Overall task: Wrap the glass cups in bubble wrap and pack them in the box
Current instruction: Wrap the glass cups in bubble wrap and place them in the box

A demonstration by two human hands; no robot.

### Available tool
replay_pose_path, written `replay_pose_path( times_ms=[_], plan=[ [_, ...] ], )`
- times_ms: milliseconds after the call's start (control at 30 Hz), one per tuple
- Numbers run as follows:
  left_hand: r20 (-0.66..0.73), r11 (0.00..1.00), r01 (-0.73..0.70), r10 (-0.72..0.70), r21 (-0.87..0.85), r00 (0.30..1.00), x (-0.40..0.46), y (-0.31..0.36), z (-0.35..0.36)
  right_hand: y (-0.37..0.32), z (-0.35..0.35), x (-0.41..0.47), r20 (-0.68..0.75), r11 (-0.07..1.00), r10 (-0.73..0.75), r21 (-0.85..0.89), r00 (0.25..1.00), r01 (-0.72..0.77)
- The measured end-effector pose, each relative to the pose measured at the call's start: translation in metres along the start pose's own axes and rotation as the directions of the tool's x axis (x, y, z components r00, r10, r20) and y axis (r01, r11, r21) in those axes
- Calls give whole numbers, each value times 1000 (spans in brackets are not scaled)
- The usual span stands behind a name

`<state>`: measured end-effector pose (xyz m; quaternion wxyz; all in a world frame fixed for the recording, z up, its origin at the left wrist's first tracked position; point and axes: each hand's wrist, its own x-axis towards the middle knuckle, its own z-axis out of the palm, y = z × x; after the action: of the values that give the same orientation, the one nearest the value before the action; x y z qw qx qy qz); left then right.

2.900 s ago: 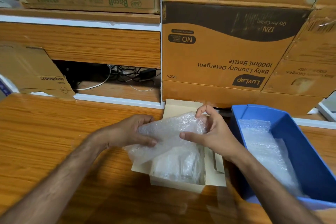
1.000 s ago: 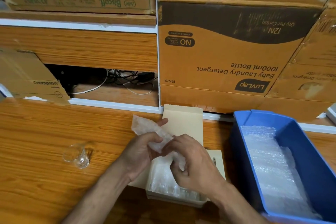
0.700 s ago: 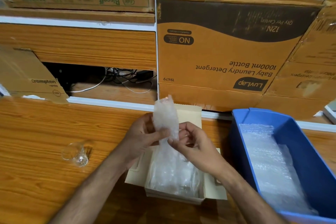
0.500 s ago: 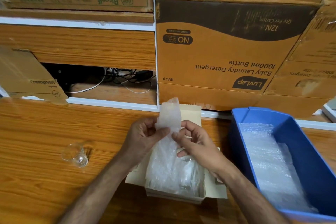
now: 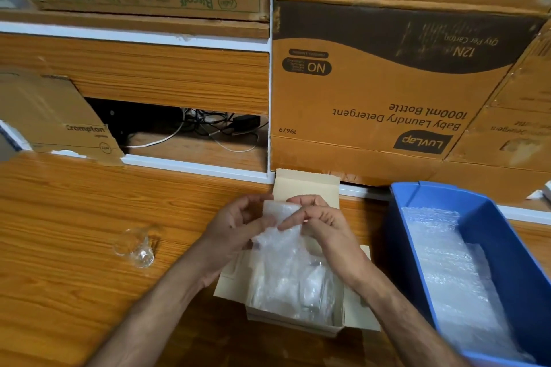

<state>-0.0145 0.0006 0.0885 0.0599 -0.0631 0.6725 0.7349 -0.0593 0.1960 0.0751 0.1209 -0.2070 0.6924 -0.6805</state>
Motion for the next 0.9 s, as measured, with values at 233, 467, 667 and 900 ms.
replay_pose_path(
  times_ms=[233, 467, 667, 900],
  plan=[
    [-214, 974, -225, 217, -18, 953, -4, -4, -4, -8, 20, -5, -23, 981, 190, -38, 982, -190],
    [1, 999, -23, 23, -29, 1000, -6, -10, -33, -11, 35, 11, 39, 997, 77, -17, 996, -76],
    [-200, 987, -111, 87, -112, 976, -10, -13, -40, -2, 58, 13, -118, 977, 186, 124, 975, -172],
    [-81, 998, -6, 1, -58, 997, -14, -10, -75, -7, 69, 21, -68, 996, -9, -88, 998, 3]
  ],
)
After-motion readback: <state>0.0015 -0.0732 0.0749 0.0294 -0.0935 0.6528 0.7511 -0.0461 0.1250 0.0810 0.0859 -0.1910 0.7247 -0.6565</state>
